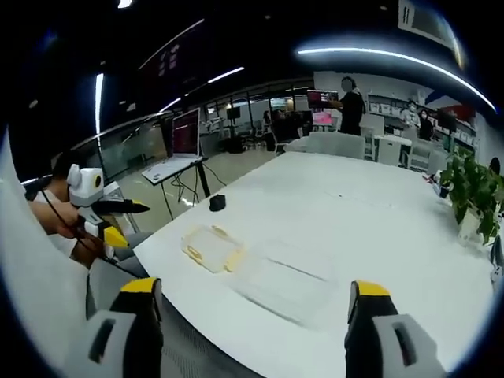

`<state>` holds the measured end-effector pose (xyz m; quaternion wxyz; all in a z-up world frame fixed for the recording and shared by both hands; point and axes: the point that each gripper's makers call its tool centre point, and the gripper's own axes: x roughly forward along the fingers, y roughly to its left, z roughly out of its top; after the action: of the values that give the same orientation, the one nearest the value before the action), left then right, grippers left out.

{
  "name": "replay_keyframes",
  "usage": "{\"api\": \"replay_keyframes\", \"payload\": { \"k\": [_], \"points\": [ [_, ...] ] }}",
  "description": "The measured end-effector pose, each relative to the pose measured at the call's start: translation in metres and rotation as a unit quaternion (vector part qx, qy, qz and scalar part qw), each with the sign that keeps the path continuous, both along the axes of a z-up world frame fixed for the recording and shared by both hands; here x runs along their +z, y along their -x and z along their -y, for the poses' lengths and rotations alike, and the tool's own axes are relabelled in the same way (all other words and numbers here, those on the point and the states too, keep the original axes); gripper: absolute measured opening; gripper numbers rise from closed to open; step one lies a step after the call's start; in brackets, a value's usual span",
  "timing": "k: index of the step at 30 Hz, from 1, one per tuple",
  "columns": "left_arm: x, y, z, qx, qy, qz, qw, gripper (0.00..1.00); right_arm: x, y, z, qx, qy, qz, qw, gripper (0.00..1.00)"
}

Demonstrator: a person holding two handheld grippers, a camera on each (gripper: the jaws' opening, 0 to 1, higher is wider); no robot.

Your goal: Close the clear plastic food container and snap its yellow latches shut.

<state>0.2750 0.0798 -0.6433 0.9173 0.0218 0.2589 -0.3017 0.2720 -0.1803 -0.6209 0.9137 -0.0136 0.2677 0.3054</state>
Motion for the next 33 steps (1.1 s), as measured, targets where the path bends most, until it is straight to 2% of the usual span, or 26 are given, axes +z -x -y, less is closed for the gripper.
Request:
{"api": "replay_keyframes", "payload": {
  "k": [8,11,17,22,23,24,27,30,33],
  "points": [
    [0.000,-0.008,-0.007,-0.006,-0.004,0.001,1.0000,0.96,-0.002,-0.008,-0.006,0.016,0.026,0.007,0.9995,0.98],
    [-0.001,-0.009,-0.006,-0.012,-0.002,-0.002,0.9999,0.95,0.001,-0.011,-0.011,0.017,0.022,0.010,0.9996,0.99],
    [-0.003,-0.013,-0.007,-0.031,-0.016,-0.002,0.9994,0.94,0.003,-0.015,-0.021,0.044,0.034,0.026,0.9981,0.99],
    [-0.006,-0.017,-0.012,-0.046,-0.027,-0.003,0.9986,0.92,0.001,-0.021,-0.029,0.060,0.049,0.028,0.9966,0.96],
    [-0.006,-0.017,-0.012,-0.048,-0.021,-0.005,0.9986,0.92,0.001,-0.022,-0.030,0.063,0.053,0.030,0.9962,0.96],
    [-0.004,-0.018,-0.011,-0.042,0.001,-0.011,0.9990,0.91,0.001,-0.023,-0.031,0.065,0.056,0.031,0.9959,0.96],
    [-0.006,-0.022,-0.016,-0.043,-0.010,-0.009,0.9990,0.92,0.001,-0.027,-0.039,0.074,0.060,0.035,0.9948,0.97],
    [-0.011,-0.027,-0.022,-0.051,-0.043,-0.009,0.9977,0.91,-0.002,-0.031,-0.044,0.082,0.070,0.035,0.9935,0.97],
    [-0.011,-0.031,-0.023,-0.053,-0.038,-0.007,0.9979,0.91,-0.004,-0.033,-0.052,0.099,0.083,0.040,0.9908,0.98]
  ]
}}
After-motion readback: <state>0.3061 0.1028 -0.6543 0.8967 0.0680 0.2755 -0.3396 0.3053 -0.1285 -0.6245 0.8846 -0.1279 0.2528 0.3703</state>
